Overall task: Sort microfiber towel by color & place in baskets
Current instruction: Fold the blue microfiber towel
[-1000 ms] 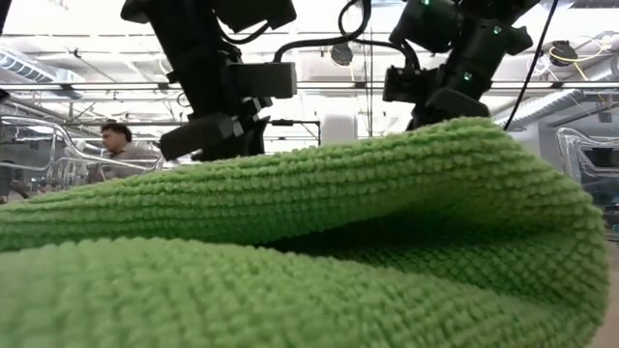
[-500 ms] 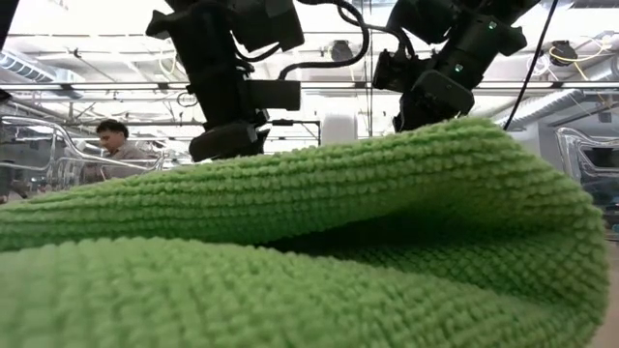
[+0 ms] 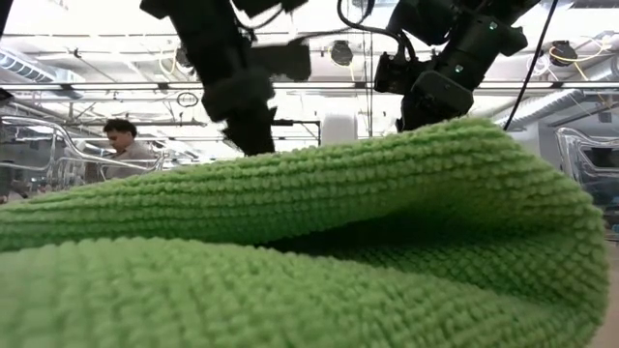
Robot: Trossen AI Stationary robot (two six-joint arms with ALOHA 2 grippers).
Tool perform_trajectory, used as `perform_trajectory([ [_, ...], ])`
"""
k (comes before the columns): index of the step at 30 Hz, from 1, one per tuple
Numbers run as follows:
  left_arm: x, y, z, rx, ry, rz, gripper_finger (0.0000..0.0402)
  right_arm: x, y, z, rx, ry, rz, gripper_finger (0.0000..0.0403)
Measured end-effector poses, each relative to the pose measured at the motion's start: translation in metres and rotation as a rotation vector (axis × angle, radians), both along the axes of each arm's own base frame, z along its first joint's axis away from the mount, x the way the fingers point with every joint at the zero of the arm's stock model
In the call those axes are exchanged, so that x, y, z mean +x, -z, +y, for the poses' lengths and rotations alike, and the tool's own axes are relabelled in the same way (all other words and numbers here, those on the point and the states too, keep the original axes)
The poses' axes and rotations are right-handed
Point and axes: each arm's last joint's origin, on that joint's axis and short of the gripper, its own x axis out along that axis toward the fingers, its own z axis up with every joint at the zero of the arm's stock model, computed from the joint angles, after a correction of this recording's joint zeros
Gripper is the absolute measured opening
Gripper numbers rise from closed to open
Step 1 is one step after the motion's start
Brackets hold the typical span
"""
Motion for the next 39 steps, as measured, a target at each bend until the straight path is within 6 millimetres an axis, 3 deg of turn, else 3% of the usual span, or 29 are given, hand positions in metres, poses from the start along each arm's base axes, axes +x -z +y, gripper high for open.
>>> perform_trajectory([
  [7,-0.002,-0.003,-0.032,-0.131,-0.042,-0.073,0.0009,0.0,0.0,0.0,0.0,0.0,-0.001,0.0201],
  [17,-0.036,0.024,-0.012,0.018,-0.132,0.232,0.0009,0.001,0.0,0.001,0.045,0.018,-0.013,0.0201],
  [20,-0.044,0.036,-0.01,0.003,-0.152,0.251,0.0005,0.007,-0.005,0.007,0.121,-0.072,-0.085,0.0201],
  [24,-0.047,0.047,-0.01,-0.056,-0.169,0.216,0.0008,0.018,-0.009,0.026,0.08,-0.204,-0.209,0.0201],
  [33,-0.028,0.046,-0.019,-0.196,-0.165,-0.011,0.0005,0.042,0.031,0.04,-0.011,-0.187,-0.22,0.0201],
  [39,-0.015,0.038,-0.021,-0.287,-0.258,-0.19,0.0005,0.035,0.056,0.041,-0.004,-0.215,-0.043,0.0201],
])
